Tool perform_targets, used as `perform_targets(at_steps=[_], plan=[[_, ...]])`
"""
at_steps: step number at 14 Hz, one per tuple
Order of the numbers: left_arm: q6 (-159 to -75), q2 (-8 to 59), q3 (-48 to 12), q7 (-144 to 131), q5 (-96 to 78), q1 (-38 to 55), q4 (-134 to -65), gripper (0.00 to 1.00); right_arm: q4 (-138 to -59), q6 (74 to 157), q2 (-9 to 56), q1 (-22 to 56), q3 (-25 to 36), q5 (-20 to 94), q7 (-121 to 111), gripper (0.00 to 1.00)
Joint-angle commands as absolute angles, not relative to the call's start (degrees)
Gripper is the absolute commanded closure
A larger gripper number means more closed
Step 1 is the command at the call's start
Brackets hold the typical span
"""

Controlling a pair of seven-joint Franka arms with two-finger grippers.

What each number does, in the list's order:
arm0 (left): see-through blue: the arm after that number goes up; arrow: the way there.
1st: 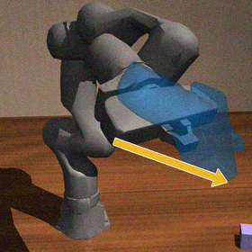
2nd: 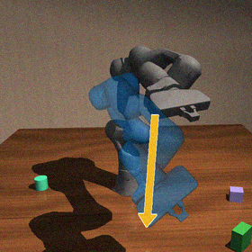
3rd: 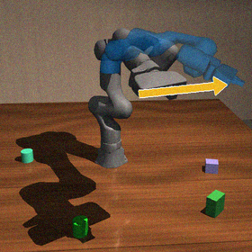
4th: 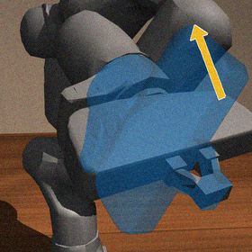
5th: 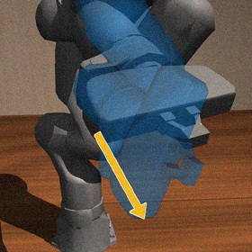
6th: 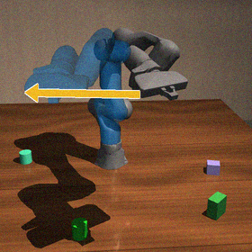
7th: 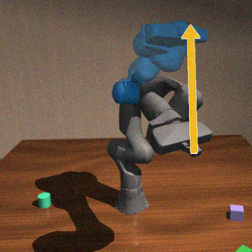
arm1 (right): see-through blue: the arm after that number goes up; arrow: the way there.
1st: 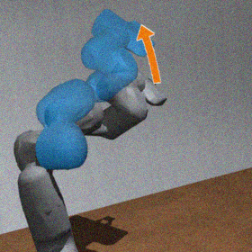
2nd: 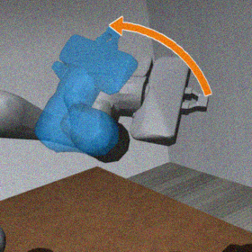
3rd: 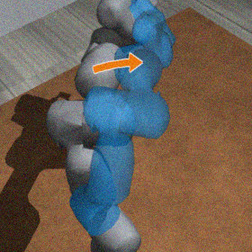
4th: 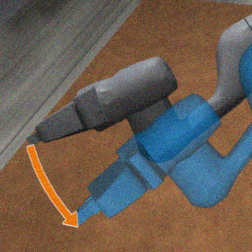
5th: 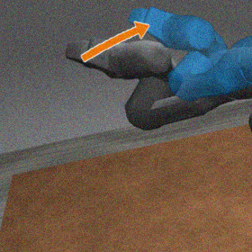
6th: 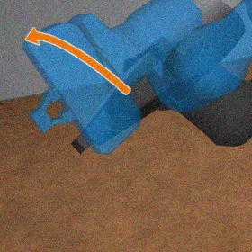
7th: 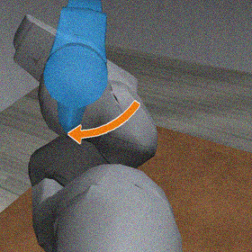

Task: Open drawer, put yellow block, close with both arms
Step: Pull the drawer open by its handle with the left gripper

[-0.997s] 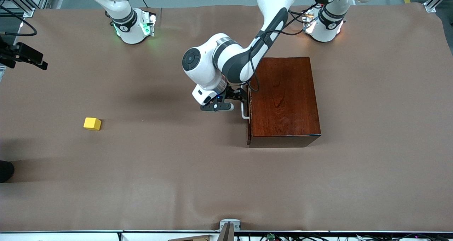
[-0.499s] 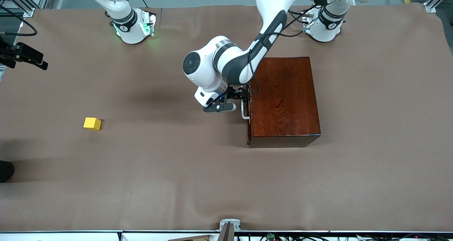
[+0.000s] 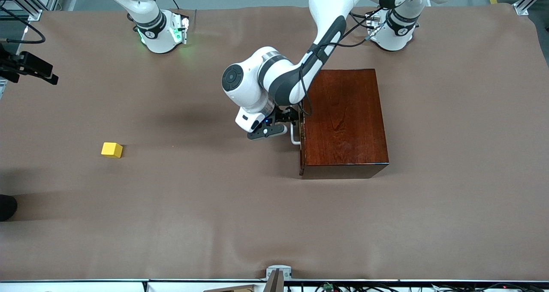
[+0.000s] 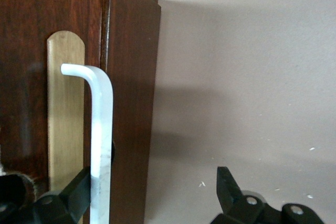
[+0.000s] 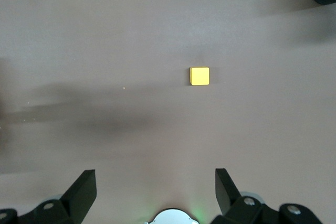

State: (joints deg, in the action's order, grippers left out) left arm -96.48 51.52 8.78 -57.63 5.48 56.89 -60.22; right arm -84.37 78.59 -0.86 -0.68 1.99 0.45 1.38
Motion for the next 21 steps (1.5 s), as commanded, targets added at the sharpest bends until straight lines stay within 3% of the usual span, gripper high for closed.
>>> perform_targets(at_steps=[1, 21], plan=[[-99.7, 52.8, 9.0, -59.9, 4.0, 57.5, -58.2, 0.00, -84.2, 78.3, -1.0, -1.1, 1.8, 1.2, 1.3, 0.00], [-117.2, 55.2, 5.5, -70.0, 3.5, 59.1, -57.4, 0.00, -84.1, 78.6, -0.9, -1.6, 1.8, 1.0, 1.1, 0.00]])
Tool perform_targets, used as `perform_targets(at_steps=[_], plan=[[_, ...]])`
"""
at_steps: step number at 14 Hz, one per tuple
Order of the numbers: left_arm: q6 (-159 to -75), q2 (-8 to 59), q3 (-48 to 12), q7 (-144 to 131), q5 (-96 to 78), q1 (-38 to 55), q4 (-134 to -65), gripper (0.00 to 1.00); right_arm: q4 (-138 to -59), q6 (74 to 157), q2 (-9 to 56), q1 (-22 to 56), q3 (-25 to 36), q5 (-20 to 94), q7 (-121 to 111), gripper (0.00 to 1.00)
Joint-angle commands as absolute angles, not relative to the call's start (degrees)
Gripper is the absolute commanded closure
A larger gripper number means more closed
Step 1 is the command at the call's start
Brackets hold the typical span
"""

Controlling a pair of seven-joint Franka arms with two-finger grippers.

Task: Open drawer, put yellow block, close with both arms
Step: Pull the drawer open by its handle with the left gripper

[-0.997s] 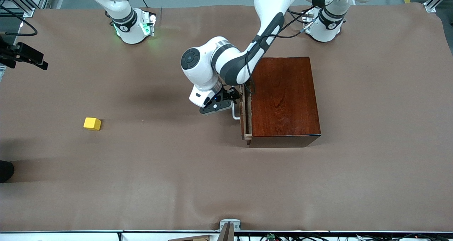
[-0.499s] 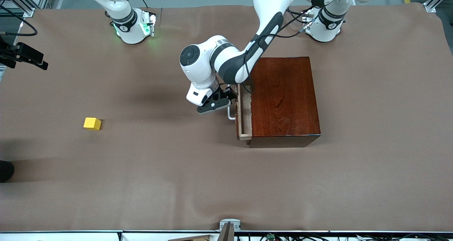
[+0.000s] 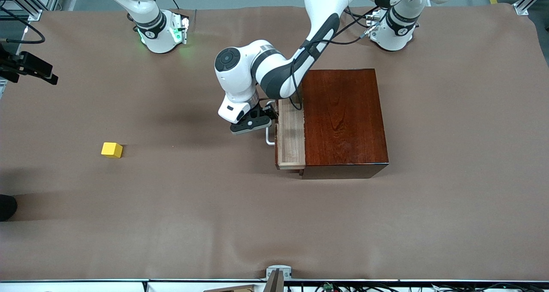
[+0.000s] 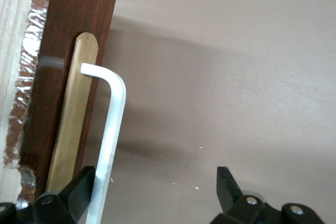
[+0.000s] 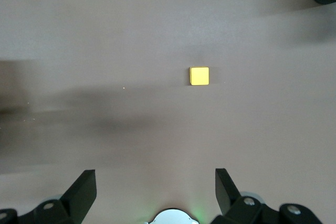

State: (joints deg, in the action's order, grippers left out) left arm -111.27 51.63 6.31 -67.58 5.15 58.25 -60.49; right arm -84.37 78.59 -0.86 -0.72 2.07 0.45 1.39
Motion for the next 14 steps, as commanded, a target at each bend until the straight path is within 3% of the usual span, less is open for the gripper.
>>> perform_targets(at_steps=[1, 14], plan=[[-117.5, 55.2, 5.5, -70.0, 3.5, 59.1, -57.4, 0.00, -84.0, 78.7, -0.6, -1.8, 1.8, 0.5, 1.1, 0.00], [-119.3, 54.8, 5.0, -71.5, 1.9, 60.6, -56.3, 0.00, -83.7, 82.4, 5.3, -6.2, 1.9, 0.9, 1.2, 0.00]])
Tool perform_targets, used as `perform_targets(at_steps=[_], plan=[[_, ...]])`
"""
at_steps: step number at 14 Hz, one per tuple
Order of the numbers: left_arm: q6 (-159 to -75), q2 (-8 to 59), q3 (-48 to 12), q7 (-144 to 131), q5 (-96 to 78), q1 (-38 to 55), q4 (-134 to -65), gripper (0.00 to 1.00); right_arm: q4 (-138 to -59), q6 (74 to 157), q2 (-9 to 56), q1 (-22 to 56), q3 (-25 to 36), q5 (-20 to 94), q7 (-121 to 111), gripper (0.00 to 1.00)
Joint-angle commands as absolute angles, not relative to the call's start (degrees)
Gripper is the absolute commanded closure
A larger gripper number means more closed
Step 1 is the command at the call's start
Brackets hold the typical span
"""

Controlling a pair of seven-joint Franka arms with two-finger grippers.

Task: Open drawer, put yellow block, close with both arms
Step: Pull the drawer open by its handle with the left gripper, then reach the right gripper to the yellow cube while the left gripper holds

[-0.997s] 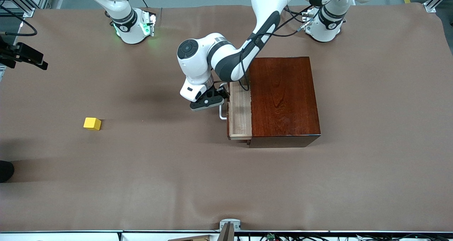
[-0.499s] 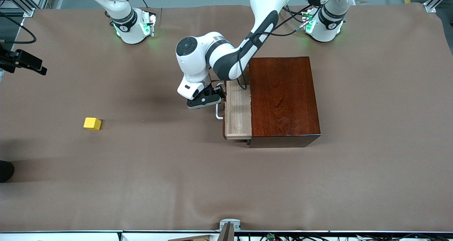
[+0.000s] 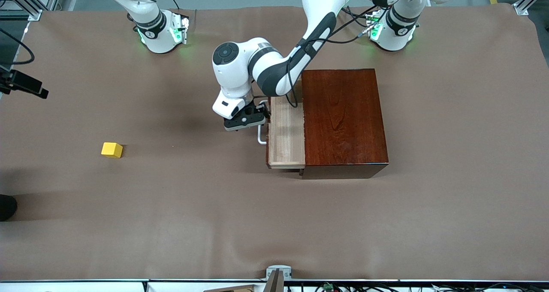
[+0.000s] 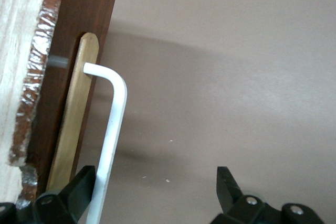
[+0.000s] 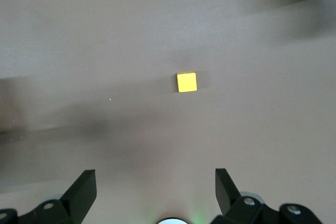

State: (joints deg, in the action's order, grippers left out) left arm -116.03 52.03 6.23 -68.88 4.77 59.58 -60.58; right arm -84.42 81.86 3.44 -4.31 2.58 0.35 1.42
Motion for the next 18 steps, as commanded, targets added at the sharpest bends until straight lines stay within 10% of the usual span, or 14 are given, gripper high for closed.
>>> perform_targets(at_steps=[1, 18], plan=[[-119.3, 54.8, 5.1, -71.5, 1.8, 60.7, -56.3, 0.00, -83.8, 83.5, 6.0, -7.0, 1.9, 1.1, 1.2, 0.00], [-116.9, 51.4, 6.1, -71.5, 1.6, 59.2, -56.4, 0.00, -84.2, 93.6, 21.9, -11.6, 1.9, 1.1, 1.3, 0.00]])
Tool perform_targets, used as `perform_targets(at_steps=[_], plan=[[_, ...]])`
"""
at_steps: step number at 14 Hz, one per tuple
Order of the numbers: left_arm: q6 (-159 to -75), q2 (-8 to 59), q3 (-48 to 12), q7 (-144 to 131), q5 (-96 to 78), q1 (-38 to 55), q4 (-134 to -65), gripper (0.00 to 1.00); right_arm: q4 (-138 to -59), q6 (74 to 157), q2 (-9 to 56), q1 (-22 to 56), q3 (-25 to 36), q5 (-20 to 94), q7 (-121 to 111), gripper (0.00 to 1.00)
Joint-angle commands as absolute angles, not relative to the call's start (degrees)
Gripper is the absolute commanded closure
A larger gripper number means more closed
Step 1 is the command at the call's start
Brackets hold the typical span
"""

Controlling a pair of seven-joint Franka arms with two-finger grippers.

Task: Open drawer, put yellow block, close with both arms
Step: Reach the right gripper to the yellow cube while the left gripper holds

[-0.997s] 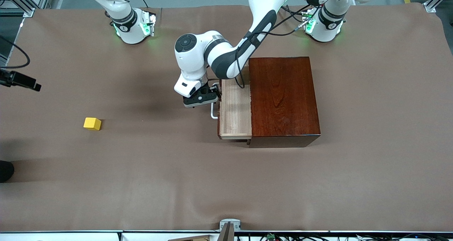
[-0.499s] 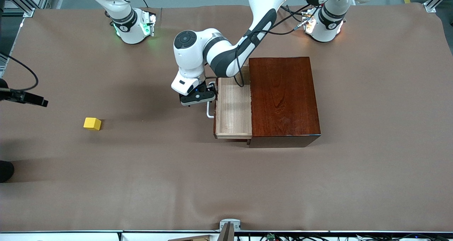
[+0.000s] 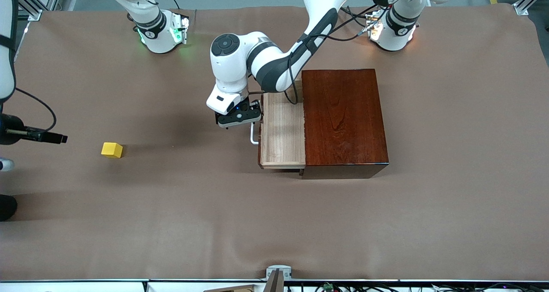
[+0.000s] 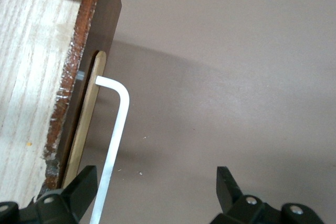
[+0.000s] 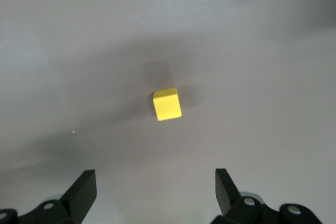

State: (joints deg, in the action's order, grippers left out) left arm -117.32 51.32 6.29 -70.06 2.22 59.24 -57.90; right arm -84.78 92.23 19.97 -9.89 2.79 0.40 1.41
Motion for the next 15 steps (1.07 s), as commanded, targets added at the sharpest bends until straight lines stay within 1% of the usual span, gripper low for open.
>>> perform_targets(at_steps=[1, 3, 6, 8, 11, 15], plan=[[-117.2, 51.4, 6.0, -71.8, 1.1, 59.3, -56.3, 0.00, -84.3, 95.4, 22.9, -12.1, 1.9, 1.1, 1.3, 0.00], [-119.2, 51.5, 5.9, -73.3, 0.8, 59.7, -56.3, 0.00, -84.3, 97.3, 25.1, -12.6, 1.9, 1.1, 1.2, 0.00], [-119.2, 50.9, 5.9, -73.6, 0.8, 59.7, -56.3, 0.00, -85.9, 99.8, 26.9, -12.4, 1.8, 1.1, 0.7, 0.00], [-119.1, 50.9, 6.0, -73.6, 0.8, 59.7, -56.3, 0.00, -90.9, 104.7, 26.9, -12.6, 1.8, 1.1, 0.6, 0.00], [-118.0, 50.2, 6.1, -73.6, 0.9, 59.7, -56.4, 0.00, -96.0, 109.8, 27.0, -12.0, 1.8, 1.1, 0.5, 0.00], [-113.4, 44.3, 6.6, -72.9, 1.0, 59.0, -57.0, 0.00, -102.9, 118.0, 26.8, -11.8, 1.6, 1.1, 0.5, 0.00]])
